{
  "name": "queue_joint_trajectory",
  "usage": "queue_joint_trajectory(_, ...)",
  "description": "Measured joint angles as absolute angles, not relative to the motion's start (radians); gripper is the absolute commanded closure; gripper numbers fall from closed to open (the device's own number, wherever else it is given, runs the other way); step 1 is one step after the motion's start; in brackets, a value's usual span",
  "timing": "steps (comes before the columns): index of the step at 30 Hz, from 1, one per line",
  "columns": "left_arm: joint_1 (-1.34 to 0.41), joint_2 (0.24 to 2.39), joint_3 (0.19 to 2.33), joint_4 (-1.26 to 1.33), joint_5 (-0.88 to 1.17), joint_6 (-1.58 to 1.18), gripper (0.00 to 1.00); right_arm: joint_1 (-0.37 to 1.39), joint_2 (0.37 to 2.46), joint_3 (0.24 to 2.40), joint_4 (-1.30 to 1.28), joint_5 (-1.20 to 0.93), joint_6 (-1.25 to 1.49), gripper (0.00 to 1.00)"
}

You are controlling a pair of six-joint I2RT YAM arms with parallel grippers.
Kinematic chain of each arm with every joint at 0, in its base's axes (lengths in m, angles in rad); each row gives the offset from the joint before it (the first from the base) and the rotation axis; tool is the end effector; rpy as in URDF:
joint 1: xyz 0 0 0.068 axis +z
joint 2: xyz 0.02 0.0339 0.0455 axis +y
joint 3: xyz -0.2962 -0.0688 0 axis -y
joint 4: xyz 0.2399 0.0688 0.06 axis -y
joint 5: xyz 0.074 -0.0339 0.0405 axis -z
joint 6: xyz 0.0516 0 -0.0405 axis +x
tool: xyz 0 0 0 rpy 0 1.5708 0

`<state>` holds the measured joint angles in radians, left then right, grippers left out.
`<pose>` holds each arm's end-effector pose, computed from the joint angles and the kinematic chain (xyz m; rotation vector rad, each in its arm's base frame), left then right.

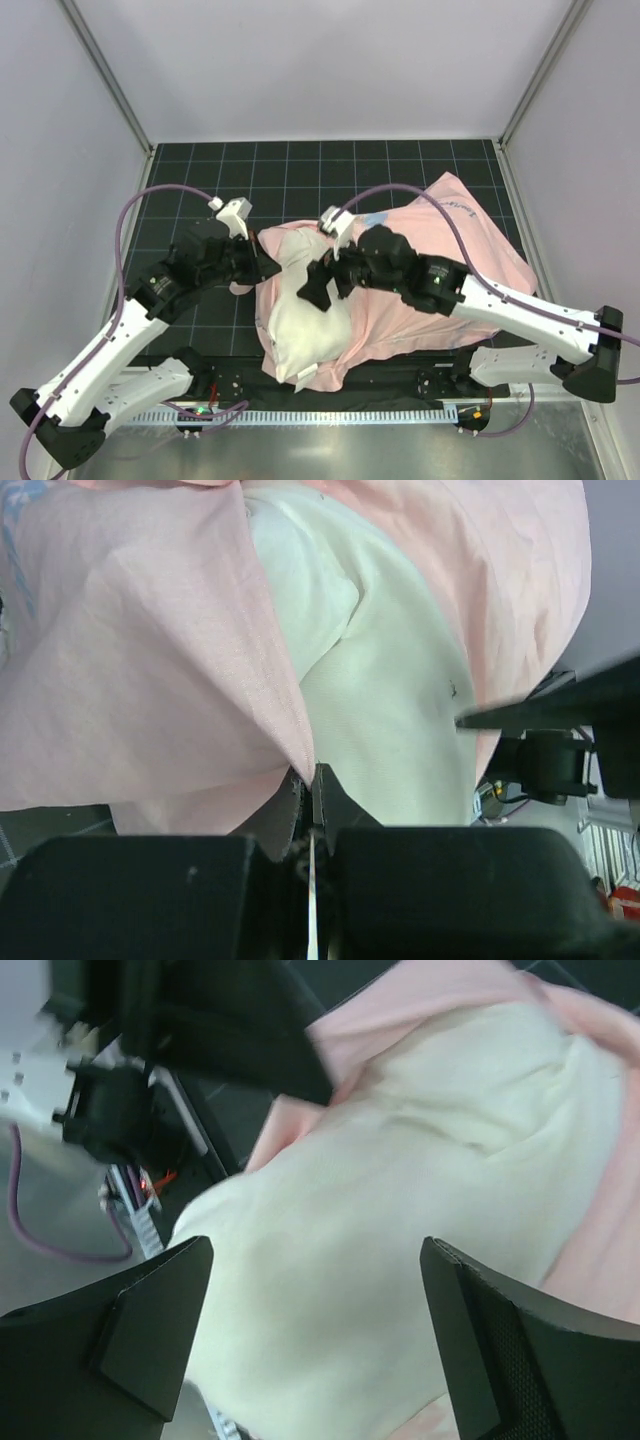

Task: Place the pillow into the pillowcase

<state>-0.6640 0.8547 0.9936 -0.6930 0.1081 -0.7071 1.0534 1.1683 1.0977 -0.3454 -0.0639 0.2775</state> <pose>0.1237 -0.1038 0.3637 0.0194 2.2644 -0.8932 0.1269 0.2296 0.3782 -0.8374 1.9331 0.9001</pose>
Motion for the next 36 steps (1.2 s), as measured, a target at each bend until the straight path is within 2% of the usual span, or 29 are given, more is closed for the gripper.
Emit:
queue_joint_trajectory(8, -0.664, 0.878, 1.019, -0.731, 0.043, -0.678, 1.0, 1.385, 1.108, 0.942, -0.357, 0.112, 0.11, 0.03)
queue_joint_trajectory(15, -0.666, 0.888, 1.039, -0.782, 0.037, -0.672, 1.0, 1.545, 1.264, 0.962, -0.326, 0.356, 0.025, 0.02)
queue_joint_trajectory(16, -0.666, 0.888, 1.04, -0.785, 0.037, -0.672, 1.0, 1.55, 1.299, 0.973, -0.326, 0.389, 0.02, 0.07)
queue_joint_trajectory(17, -0.666, 0.888, 1.042, -0.787, 0.037, -0.672, 1.0, 1.551, 1.334, 0.984, -0.326, 0.424, 0.019, 0.16)
queue_joint_trajectory(18, -0.666, 0.888, 1.042, -0.788, 0.038, -0.672, 1.0, 1.552, 1.361, 0.997, -0.329, 0.466, 0.02, 0.41)
queue_joint_trajectory(20, -0.665, 0.888, 1.042, -0.791, 0.037, -0.672, 1.0, 1.552, 1.426, 1.029, -0.336, 0.579, 0.033, 0.65)
queue_joint_trajectory(21, -0.665, 0.888, 1.042, -0.795, 0.035, -0.672, 1.0, 1.548, 1.448, 1.042, -0.342, 0.619, 0.046, 0.85)
queue_joint_trajectory(22, -0.665, 0.888, 1.042, -0.799, 0.033, -0.671, 1.0, 1.537, 1.46, 1.051, -0.348, 0.641, 0.056, 0.92)
queue_joint_trajectory(23, -0.665, 0.888, 1.042, -0.801, 0.029, -0.671, 1.0, 1.52, 1.461, 1.054, -0.348, 0.649, 0.077, 0.96)
queue_joint_trajectory(31, -0.662, 0.878, 1.042, -0.776, 0.013, -0.669, 1.0, 1.241, 1.268, 0.997, -0.303, 0.433, 0.265, 0.96)
queue_joint_trajectory(36, -0.657, 0.879, 1.042, -0.757, 0.049, -0.669, 1.0, 1.072, 1.337, 1.029, -0.342, 0.342, 0.378, 0.96)
